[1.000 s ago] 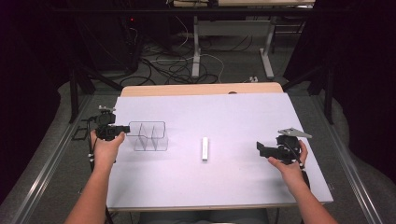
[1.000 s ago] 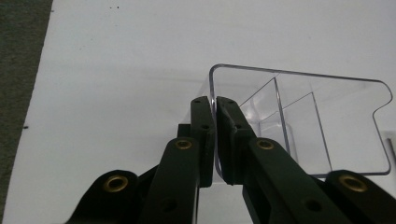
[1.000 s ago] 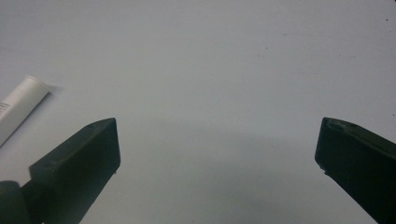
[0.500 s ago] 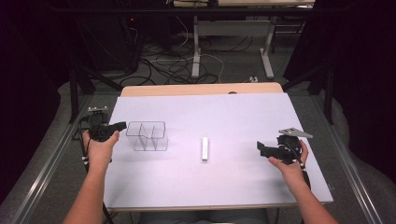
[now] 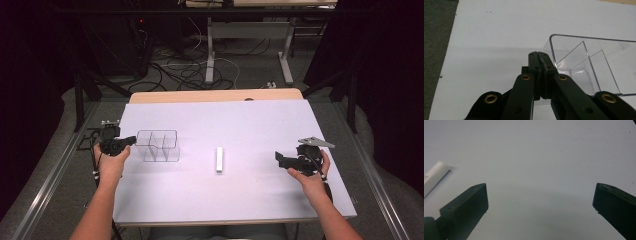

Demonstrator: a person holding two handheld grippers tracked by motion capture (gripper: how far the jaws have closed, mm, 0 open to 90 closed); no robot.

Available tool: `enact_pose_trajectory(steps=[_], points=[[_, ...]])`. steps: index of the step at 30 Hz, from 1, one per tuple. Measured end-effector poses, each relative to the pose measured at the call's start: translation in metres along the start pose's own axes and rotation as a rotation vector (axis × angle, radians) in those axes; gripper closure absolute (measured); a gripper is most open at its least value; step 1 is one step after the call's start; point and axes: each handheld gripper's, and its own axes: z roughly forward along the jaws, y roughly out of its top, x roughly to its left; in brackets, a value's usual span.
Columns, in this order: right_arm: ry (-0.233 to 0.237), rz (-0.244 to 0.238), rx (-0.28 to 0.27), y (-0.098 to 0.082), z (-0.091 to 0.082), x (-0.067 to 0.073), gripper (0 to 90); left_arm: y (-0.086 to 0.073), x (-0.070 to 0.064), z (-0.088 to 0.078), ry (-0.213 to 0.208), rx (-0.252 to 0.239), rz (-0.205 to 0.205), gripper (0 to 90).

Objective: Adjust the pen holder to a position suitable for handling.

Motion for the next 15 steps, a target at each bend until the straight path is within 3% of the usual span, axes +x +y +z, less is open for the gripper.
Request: enact_pose_trajectory(steps=[6, 11, 15], points=[[0.001, -0.007, -0.003, 0.000, 0.001, 0.000, 0.0, -0.003, -0.002, 0.002, -0.029, 0.013, -0.002, 90.0], [0.004, -0.009, -0.001, 0.000, 0.001, 0.000, 0.0, -0.004, -0.013, 0.005, -0.037, 0.009, 0.028, 90.0], [0.000, -0.013, 0.000, 0.000, 0.001, 0.000, 0.0, -0.004, -0.022, 0.010, -0.068, 0.009, 0.058, 90.0]])
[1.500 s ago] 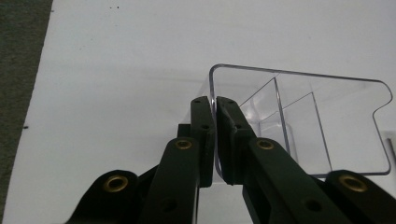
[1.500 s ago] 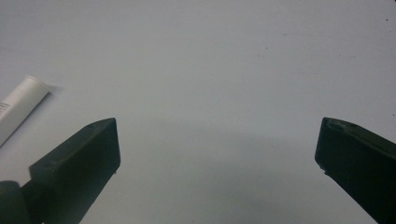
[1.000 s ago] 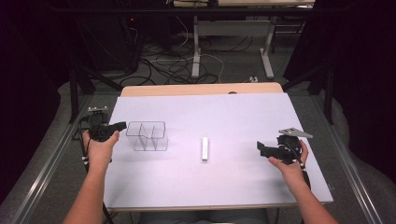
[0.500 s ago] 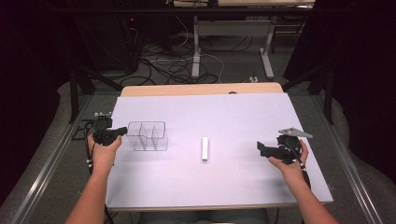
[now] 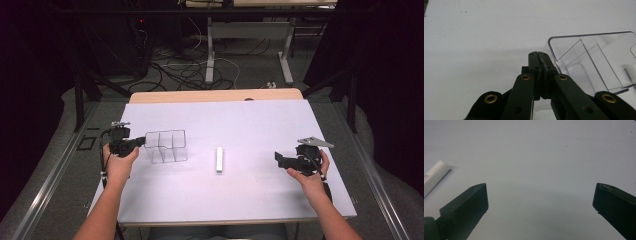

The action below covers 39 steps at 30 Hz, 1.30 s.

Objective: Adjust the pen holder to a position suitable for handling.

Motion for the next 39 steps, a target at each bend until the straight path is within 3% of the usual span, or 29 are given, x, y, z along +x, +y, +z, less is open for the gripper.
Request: enact_pose_trajectory(steps=[6, 10, 13, 29, 38, 39], points=[[0.003, 0.006, 0.004, 0.000, 0.000, 0.002, 0.0, 0.003, -0.006, 0.011, -0.036, -0.009, 0.028, 90.0], [0.001, 0.004, 0.005, -0.001, 0.001, 0.001, 0.0, 0.004, -0.009, 0.015, -0.043, -0.024, 0.016, 90.0], [0.001, 0.006, 0.006, -0.001, 0.001, 0.001, 0.0, 0.005, -0.010, 0.015, -0.058, -0.006, 0.017, 90.0], [0.007, 0.003, 0.005, -0.001, 0.001, 0.002, 0.0, 0.007, -0.041, 0.029, -0.080, -0.001, 0.034, 90.0], [0.009, 0.005, 0.011, -0.001, 0.002, 0.002, 0.0, 0.008, -0.049, 0.033, -0.092, 0.017, 0.042, 90.0], [0.012, 0.010, 0.014, -0.001, 0.003, 0.003, 0.0, 0.007, -0.051, 0.034, -0.090, 0.002, 0.040, 90.0]])
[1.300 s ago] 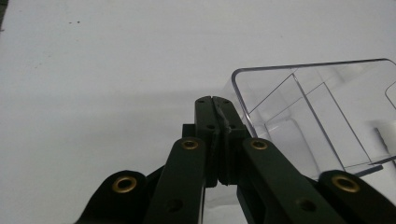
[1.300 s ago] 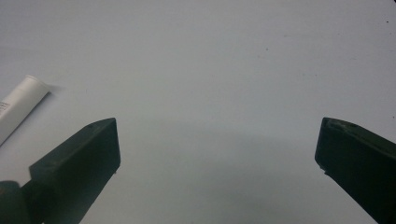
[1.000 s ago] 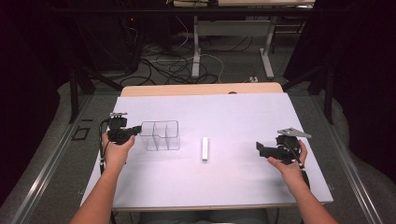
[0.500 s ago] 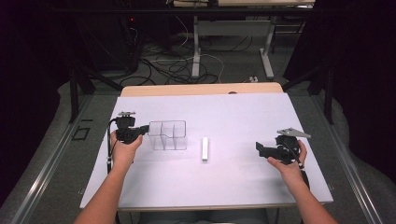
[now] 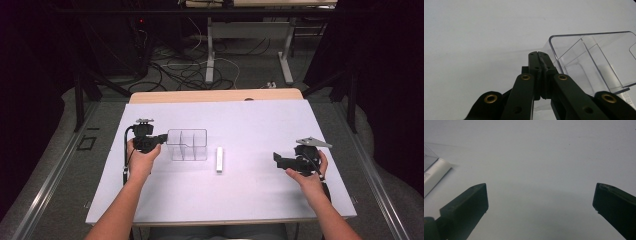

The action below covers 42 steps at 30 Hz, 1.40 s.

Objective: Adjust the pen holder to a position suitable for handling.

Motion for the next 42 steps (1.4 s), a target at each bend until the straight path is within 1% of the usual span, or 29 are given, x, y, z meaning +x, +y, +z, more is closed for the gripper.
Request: enact_pose_trajectory(steps=[1, 3, 5, 6, 7, 8, 9, 10, 11, 12, 13, 14, 15, 16, 19, 22, 23, 24, 25, 26, 28, 31, 32, 35, 36, 37, 40, 41, 42], points=[[0.000, 0.000, 0.000, 0.000, 0.000, 0.000, 0.0, 0.000, 0.000, 0.000, -0.009, 0.010, 0.009, 90.0], [0.003, -0.005, 0.001, 0.000, 0.000, 0.000, 0.0, 0.000, -0.001, 0.000, -0.005, 0.008, 0.002, 90.0], [0.002, 0.003, -0.002, 0.000, 0.001, 0.001, 0.0, 0.000, -0.002, 0.001, -0.004, 0.001, 0.004, 90.0], [0.005, 0.006, 0.000, 0.000, 0.001, 0.001, 0.0, 0.000, -0.003, 0.001, -0.012, 0.011, 0.008, 90.0], [0.004, 0.012, 0.001, 0.000, 0.002, 0.001, 0.0, 0.000, -0.003, 0.001, -0.006, 0.004, 0.008, 90.0], [0.007, 0.013, 0.003, 0.000, 0.002, 0.001, 0.0, 0.000, -0.003, 0.000, -0.009, 0.016, 0.009, 90.0], [0.007, 0.013, 0.003, 0.000, 0.002, 0.001, 0.0, 0.000, -0.003, 0.001, -0.014, 0.008, 0.007, 90.0], [0.011, 0.032, 0.004, 0.000, 0.003, 0.003, 0.0, 0.000, -0.002, 0.001, -0.014, 0.004, 0.006, 90.0], [0.011, 0.032, 0.004, 0.000, 0.003, 0.003, 0.0, 0.001, -0.002, 0.000, -0.019, 0.012, 0.005, 90.0], [0.017, 0.039, 0.007, 0.001, 0.003, 0.004, 0.0, 0.000, -0.002, -0.001, -0.022, 0.001, 0.009, 90.0], [0.017, 0.032, 0.007, 0.001, 0.003, 0.004, 0.0, 0.000, -0.002, -0.001, -0.015, -0.007, 0.007, 89.2], [0.020, 0.044, 0.010, 0.002, 0.003, 0.007, 0.0, 0.000, -0.001, -0.002, -0.018, -0.008, 0.006, 88.6], [0.024, 0.040, 0.011, 0.003, 0.003, 0.008, 0.0, 0.000, 0.001, -0.003, -0.012, -0.011, -0.002, 88.1], [0.032, 0.042, 0.013, 0.004, 0.004, 0.010, 0.0, 0.000, 0.004, -0.005, -0.019, -0.008, -0.001, 87.6], [0.036, 0.031, 0.021, 0.008, 0.005, 0.017, 0.0, -0.003, 0.011, -0.009, -0.033, -0.024, -0.035, 86.1], [0.059, 0.016, 0.039, 0.011, 0.008, 0.023, 0.0, -0.005, 0.017, -0.014, -0.045, -0.036, -0.048, 83.7], [0.070, 0.012, 0.049, 0.012, 0.009, 0.027, 0.0, -0.006, 0.018, -0.016, -0.049, -0.042, -0.049, 81.6], [0.070, 0.012, 0.049, 0.012, 0.009, 0.027, 0.0, -0.006, 0.019, -0.019, -0.055, -0.040, -0.044, 81.6], [0.081, 0.025, 0.053, 0.014, 0.009, 0.031, 0.0, -0.006, 0.019, -0.021, -0.050, -0.049, -0.039, 78.6], [0.080, 0.027, 0.046, 0.015, 0.009, 0.032, 0.0, -0.007, 0.019, -0.022, -0.048, -0.067, -0.043, 77.1], [0.078, 0.030, 0.043, 0.016, 0.008, 0.033, 0.0, -0.008, 0.020, -0.025, -0.049, -0.084, -0.039, 75.4], [0.092, 0.066, 0.044, 0.021, 0.009, 0.037, 0.2, -0.011, 0.019, -0.028, -0.061, -0.090, -0.025, 70.4], [0.093, 0.068, 0.047, 0.022, 0.009, 0.038, 0.8, -0.013, 0.019, -0.029, -0.060, -0.096, -0.019, 68.8], [0.087, 0.069, 0.053, 0.027, 0.011, 0.043, 5.4, -0.016, 0.019, -0.030, -0.061, -0.103, -0.003, 62.8], [0.088, 0.079, 0.056, 0.029, 0.012, 0.045, 6.4, -0.017, 0.018, -0.030, -0.057, -0.102, 0.001, 60.5], [0.093, 0.085, 0.059, 0.031, 0.013, 0.047, 6.4, -0.018, 0.018, -0.031, -0.045, -0.108, 0.018, 58.9], [0.097, 0.083, 0.055, 0.036, 0.015, 0.052, 8.8, -0.021, 0.018, -0.033, -0.039, -0.125, 0.030, 53.5], [0.103, 0.093, 0.055, 0.038, 0.015, 0.054, 11.5, -0.022, 0.018, -0.033, -0.034, -0.135, 0.029, 51.3], [0.110, 0.104, 0.070, 0.041, 0.015, 0.056, 14.2, -0.023, 0.019, -0.034, -0.038, -0.141, 0.028, 49.2]])
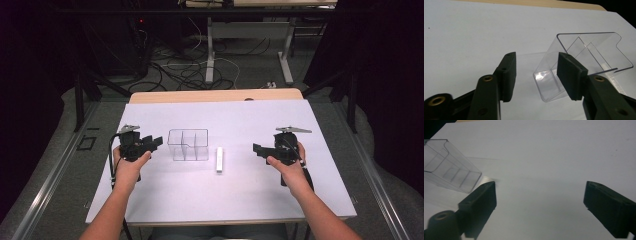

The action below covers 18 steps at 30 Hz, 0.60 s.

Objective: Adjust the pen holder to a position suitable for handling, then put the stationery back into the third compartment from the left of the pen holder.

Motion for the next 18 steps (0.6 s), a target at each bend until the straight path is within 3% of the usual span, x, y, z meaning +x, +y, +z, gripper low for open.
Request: enact_pose_trajectory(steps=[5, 11, 13, 15, 18], points=[[0.045, 0.026, 0.032, 0.007, 0.003, 0.013, 15.1, -0.004, 0.001, -0.003, 0.005, -0.022, 0.027, 38.4], [0.054, 0.045, 0.076, 0.012, 0.010, 0.029, 20.3, -0.003, 0.004, -0.005, 0.022, -0.060, 0.031, 29.5], [0.056, 0.046, 0.087, 0.013, 0.012, 0.032, 20.3, -0.003, 0.004, -0.005, 0.023, -0.056, 0.027, 28.3], [0.059, 0.042, 0.091, 0.015, 0.016, 0.036, 19.8, -0.003, 0.004, -0.004, 0.034, -0.057, 0.051, 25.6], [0.064, 0.053, 0.107, 0.017, 0.020, 0.042, 21.3, -0.003, 0.005, -0.002, 0.036, -0.050, 0.039, 21.5]])
